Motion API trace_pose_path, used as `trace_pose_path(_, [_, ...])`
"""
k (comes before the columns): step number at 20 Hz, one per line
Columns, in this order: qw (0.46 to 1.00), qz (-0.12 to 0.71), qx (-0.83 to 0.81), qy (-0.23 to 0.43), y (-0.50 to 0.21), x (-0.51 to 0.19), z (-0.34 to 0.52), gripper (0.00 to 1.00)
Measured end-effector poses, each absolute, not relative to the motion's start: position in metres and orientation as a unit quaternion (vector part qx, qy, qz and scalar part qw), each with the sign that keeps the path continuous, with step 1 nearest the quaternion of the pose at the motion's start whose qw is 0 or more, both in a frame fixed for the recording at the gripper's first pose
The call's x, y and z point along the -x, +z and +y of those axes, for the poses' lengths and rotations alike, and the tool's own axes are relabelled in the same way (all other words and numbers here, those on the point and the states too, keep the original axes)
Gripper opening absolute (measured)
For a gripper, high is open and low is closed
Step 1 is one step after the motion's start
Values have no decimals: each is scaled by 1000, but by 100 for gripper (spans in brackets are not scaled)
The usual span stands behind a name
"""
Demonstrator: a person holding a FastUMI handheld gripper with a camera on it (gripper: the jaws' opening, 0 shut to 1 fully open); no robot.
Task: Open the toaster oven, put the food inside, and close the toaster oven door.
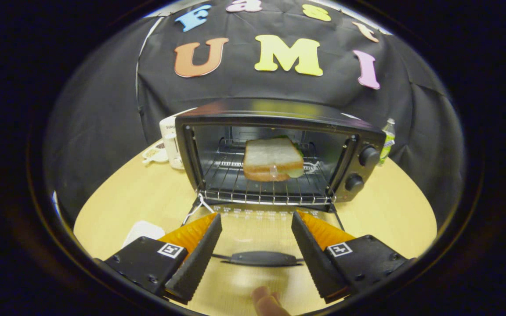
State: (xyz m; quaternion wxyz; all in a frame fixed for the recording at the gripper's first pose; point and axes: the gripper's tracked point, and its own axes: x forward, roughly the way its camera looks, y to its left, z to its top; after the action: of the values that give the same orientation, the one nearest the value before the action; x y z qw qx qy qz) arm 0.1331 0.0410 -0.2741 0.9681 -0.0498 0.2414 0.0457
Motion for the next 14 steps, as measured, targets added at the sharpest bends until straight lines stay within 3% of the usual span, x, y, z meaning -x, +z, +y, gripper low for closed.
trace_pose_path(6, [961, 271, 44, 24, -318, -93, 23, 100])
trace_pose_path(14, [953, 302, 36, 18, -354, -102, 20, 100])
